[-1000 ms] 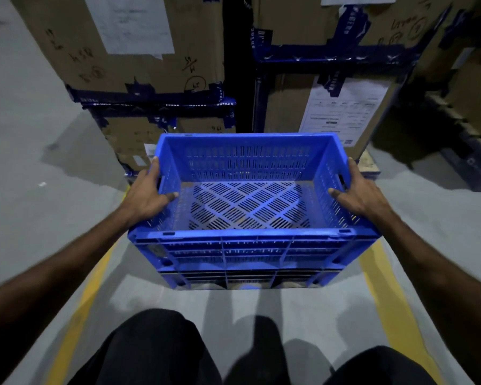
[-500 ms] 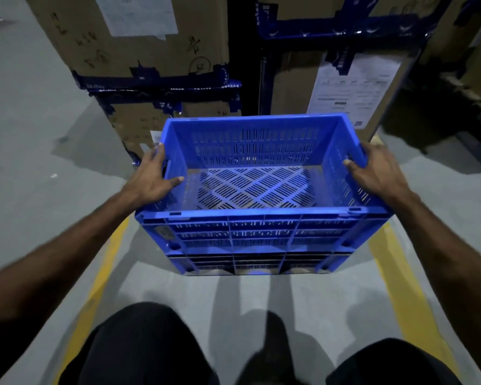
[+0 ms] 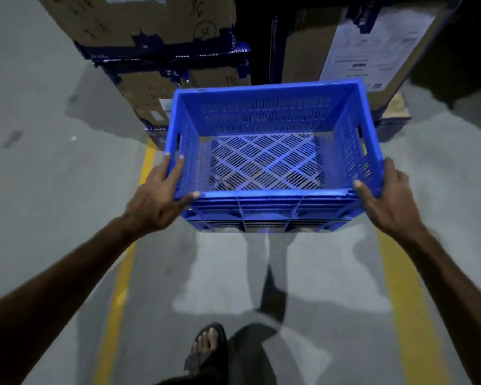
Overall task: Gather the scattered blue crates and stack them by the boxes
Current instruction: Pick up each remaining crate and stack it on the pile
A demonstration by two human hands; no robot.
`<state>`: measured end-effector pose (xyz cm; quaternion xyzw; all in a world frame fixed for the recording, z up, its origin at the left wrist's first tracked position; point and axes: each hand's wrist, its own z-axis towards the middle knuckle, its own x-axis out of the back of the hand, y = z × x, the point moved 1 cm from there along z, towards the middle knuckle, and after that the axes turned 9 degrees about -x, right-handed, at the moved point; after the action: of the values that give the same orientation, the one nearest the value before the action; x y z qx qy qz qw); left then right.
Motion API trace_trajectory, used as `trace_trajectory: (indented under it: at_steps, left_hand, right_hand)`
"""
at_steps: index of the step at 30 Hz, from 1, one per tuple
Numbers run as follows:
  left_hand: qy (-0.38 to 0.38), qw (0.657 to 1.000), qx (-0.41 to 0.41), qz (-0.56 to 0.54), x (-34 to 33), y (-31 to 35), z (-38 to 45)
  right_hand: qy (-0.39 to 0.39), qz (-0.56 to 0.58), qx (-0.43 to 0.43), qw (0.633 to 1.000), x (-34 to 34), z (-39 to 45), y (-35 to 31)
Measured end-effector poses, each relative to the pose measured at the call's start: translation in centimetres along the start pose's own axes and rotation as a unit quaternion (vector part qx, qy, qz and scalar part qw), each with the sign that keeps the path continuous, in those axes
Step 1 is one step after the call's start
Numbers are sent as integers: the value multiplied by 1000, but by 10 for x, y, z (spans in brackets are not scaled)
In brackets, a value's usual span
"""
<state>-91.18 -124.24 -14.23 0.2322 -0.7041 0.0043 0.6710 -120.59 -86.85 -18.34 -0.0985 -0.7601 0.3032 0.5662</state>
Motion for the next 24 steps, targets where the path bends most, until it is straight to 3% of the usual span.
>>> trace_trajectory:
  at_steps: [7, 13, 16, 20, 24]
  left_hand:
    - [-102, 994, 18, -13, 53, 64, -116]
    - [-177, 981, 44, -63, 165, 148, -207]
    - [-145, 983, 33, -111, 223, 190, -251]
    - [-64, 968, 105, -220, 273, 245, -312]
    - [-16, 945, 150, -289, 296, 273, -362]
  right_hand:
    - [-119, -44, -60, 990, 73, -108, -27]
    - [-214, -48, -113, 969, 183, -206, -90]
    - [-228, -7, -134, 964, 231, -262, -123]
    - [-221, 62, -149, 962, 281, -346, -153]
    - [-154, 139, -189, 960, 319, -417, -172]
